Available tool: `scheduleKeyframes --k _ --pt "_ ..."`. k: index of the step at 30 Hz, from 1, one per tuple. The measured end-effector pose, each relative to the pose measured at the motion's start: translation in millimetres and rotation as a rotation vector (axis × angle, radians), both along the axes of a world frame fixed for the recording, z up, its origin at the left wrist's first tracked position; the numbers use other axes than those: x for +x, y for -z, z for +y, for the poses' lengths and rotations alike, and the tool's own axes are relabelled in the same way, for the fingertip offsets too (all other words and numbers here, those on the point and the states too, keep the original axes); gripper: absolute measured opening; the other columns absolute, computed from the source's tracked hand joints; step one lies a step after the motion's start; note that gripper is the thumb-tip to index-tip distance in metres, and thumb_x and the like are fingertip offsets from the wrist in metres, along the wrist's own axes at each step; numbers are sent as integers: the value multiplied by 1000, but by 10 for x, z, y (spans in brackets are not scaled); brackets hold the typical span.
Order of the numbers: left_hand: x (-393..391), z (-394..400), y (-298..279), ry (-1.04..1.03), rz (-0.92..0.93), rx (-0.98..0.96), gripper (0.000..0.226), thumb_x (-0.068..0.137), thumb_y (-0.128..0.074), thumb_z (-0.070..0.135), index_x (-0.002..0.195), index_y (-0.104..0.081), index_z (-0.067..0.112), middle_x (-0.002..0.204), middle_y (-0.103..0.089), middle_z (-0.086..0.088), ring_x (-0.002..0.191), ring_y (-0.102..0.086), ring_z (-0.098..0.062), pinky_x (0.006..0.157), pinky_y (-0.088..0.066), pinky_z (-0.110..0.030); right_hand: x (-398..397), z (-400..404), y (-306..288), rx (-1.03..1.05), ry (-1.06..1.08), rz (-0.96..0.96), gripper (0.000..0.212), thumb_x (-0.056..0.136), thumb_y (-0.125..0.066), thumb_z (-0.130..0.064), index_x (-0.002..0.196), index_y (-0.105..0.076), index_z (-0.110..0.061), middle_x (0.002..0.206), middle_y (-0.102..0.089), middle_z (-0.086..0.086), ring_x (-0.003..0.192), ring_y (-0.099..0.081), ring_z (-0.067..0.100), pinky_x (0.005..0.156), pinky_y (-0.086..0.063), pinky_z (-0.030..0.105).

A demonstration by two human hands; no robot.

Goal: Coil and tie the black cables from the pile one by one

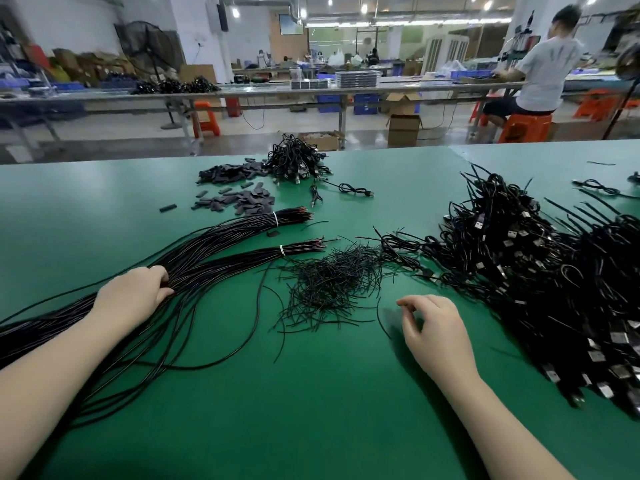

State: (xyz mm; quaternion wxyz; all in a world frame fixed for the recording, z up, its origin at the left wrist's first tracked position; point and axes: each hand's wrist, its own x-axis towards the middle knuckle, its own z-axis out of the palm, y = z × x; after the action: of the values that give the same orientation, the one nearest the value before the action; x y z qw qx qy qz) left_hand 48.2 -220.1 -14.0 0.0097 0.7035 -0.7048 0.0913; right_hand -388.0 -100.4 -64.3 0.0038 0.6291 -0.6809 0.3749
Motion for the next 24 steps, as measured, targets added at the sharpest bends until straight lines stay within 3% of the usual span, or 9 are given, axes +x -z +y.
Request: scheduleKeyframes --k 7,13,19,24 --pt "12 20 -8 -26 80 -62 19 95 -58 35 94 -64 16 88 -65 -4 81 -61 -27 71 -52 -37 -31 -4 -7 42 18 -13 15 91 -59 -13 100 -71 -17 95 -68 -6 98 -53 16 79 -43 27" --pt "0 27 -45 32 -85 -5 21 99 -48 30 105 -59 12 97 -59 -8 86 -63 -31 74 -53 -39 -18 -3 -9 59 20 -12 15 92 -59 -15 100 -71 -17 95 -69 -5 100 -54 17 78 -44 29" --pt "-15 -1 -95 -87 215 1 13 95 -59 22 97 -68 13 100 -69 -9 95 -60 -29 81 -49 -37 -26 -13 1 76 26 -4 17 92 -58 -15 101 -71 -16 96 -69 -3 99 -53 18 78 -46 31" --pt "107 -44 -280 -150 444 -143 19 99 -46 21 106 -59 9 96 -68 -13 98 -59 -35 84 -46 -42 -31 -21 5 82 32 -16 17 92 -57 -14 101 -72 -16 95 -69 -3 99 -54 19 78 -48 34"
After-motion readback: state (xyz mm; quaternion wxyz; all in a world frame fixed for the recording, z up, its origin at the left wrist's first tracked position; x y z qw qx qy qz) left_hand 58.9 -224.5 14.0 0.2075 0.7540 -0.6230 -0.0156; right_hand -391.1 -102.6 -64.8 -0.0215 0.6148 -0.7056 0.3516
